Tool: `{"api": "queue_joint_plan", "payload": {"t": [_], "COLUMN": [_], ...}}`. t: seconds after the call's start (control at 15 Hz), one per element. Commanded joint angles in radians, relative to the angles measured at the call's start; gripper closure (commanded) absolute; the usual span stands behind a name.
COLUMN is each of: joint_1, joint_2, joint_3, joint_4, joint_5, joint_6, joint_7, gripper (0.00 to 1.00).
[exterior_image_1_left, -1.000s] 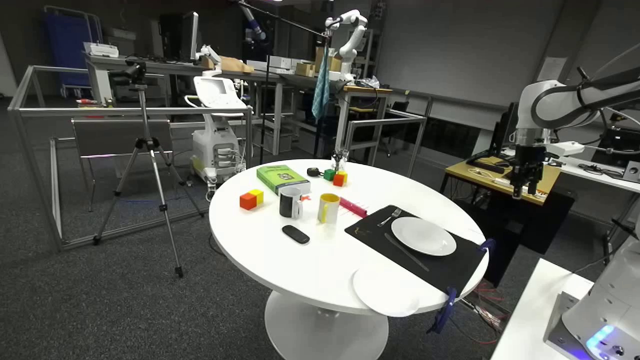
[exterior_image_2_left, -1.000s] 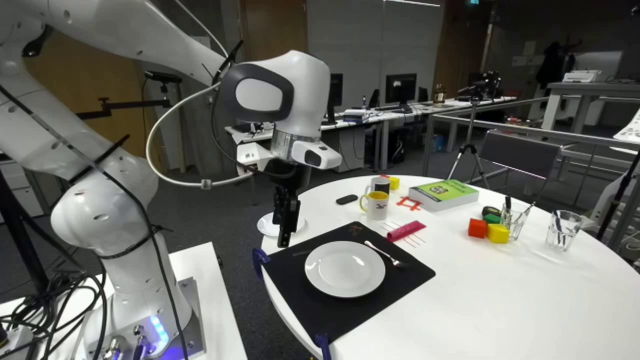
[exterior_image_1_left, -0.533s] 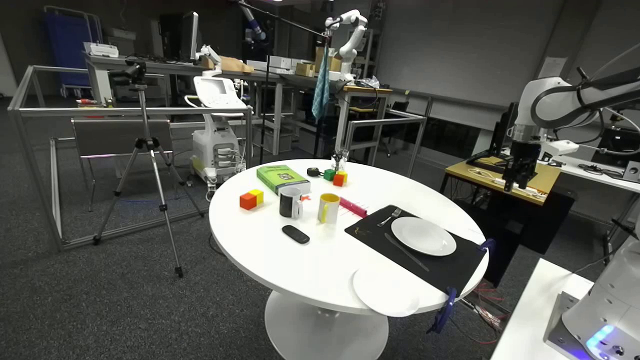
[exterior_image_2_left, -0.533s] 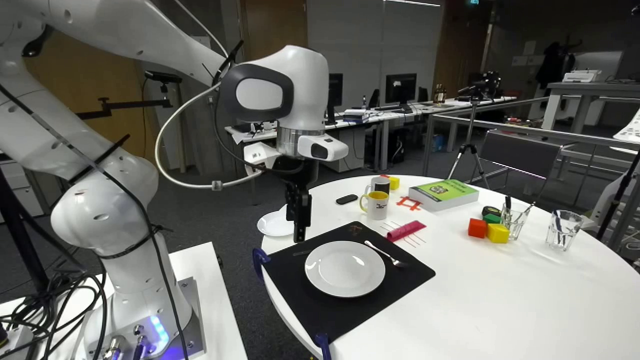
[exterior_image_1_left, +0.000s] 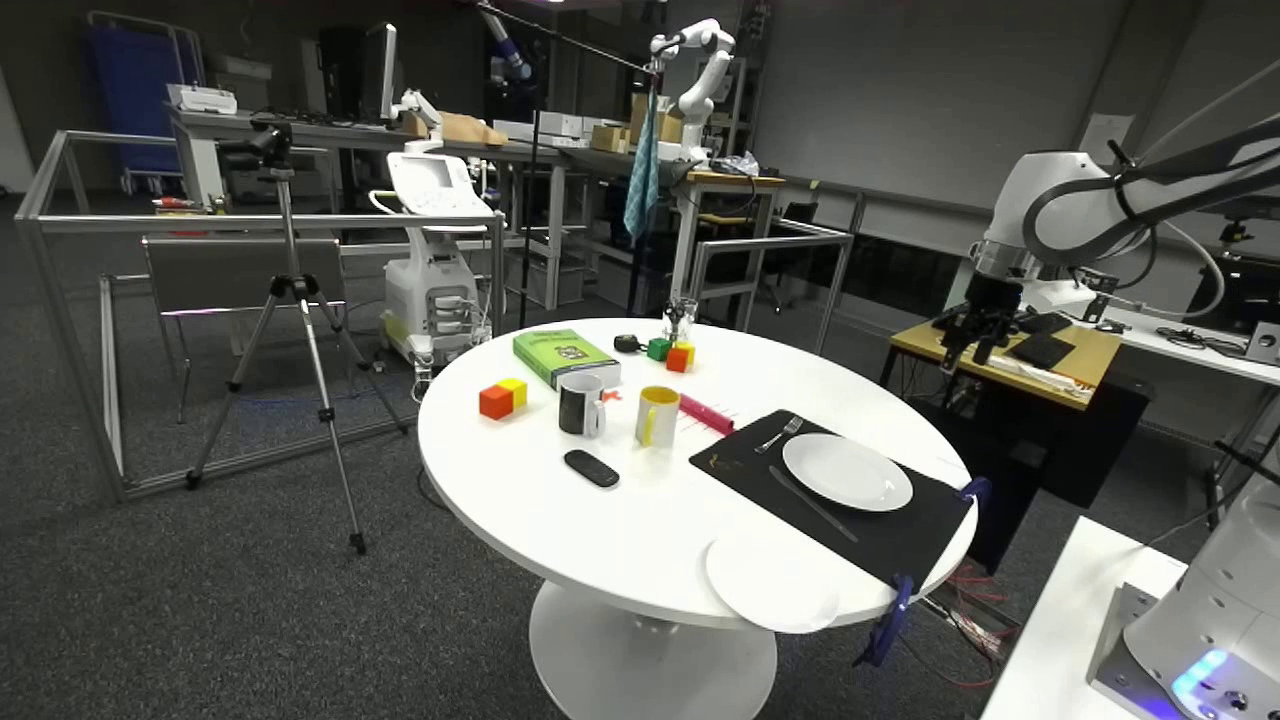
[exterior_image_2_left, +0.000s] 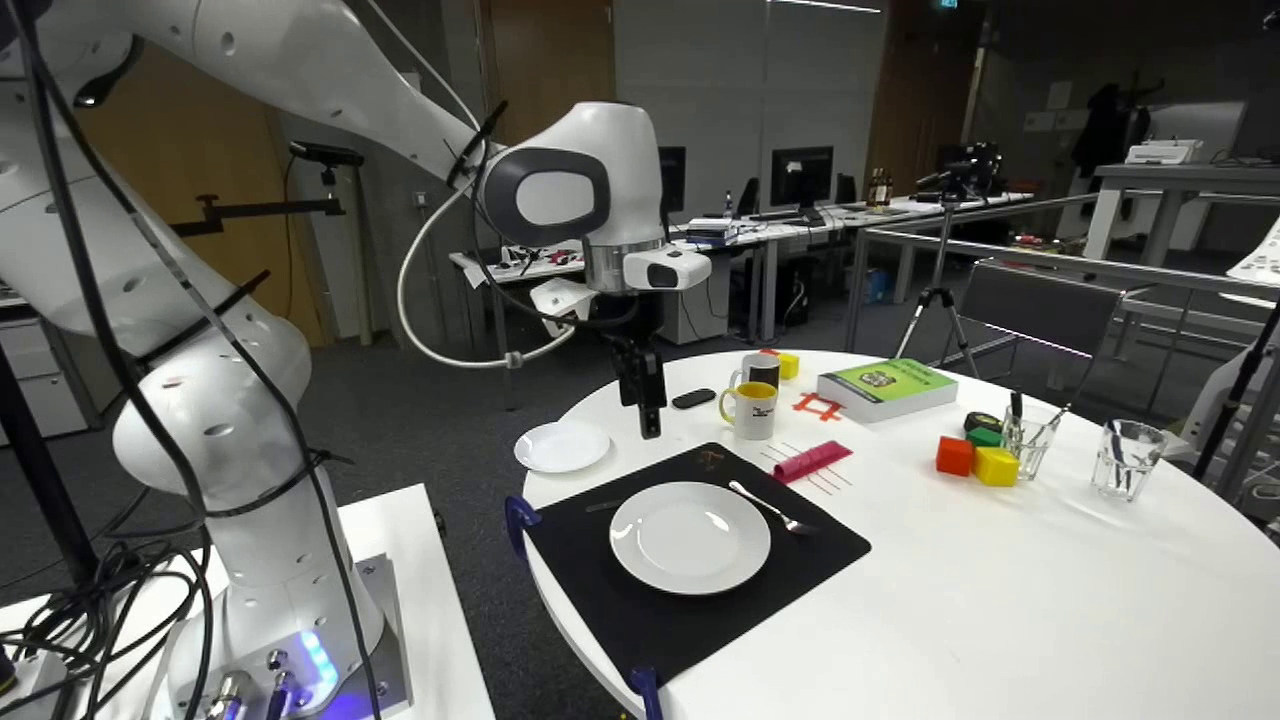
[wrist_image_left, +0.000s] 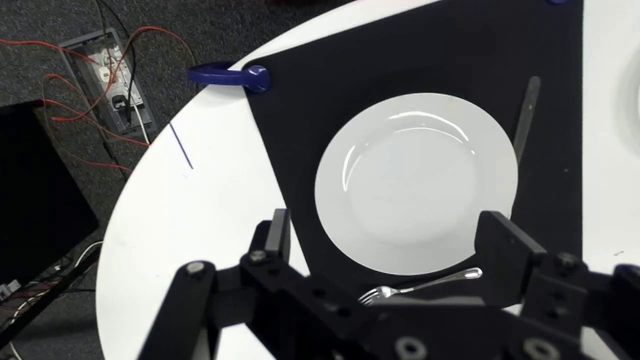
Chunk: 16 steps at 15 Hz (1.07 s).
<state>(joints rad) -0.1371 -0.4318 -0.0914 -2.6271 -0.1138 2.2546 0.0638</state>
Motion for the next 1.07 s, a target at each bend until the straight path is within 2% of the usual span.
{"api": "queue_joint_plan", "payload": {"t": [0.0, 0.13, 0.33, 0.47, 0.53, 1.0], "joint_1": [0.041, 0.056, 0.090, 0.107, 0.099, 0.099], "joint_2": [0.098, 0.136, 0.182, 0.203, 0.172, 0.191], "joint_3": [0.071, 0.112, 0.141, 0.140, 0.141, 0.143], "joint_4": [0.082, 0.113, 0.154, 0.176, 0.124, 0.143], "joint_5": [0.068, 0.083, 0.138, 0.180, 0.142, 0.149], "joint_6": [-0.014, -0.033, -0.062, -0.079, -0.031, -0.048], "joint_7": [0.138, 0.234, 0.299, 0.297, 0.286, 0.305], "gripper": [0.00, 0.00, 0.00, 0.00, 0.00, 0.00]}}
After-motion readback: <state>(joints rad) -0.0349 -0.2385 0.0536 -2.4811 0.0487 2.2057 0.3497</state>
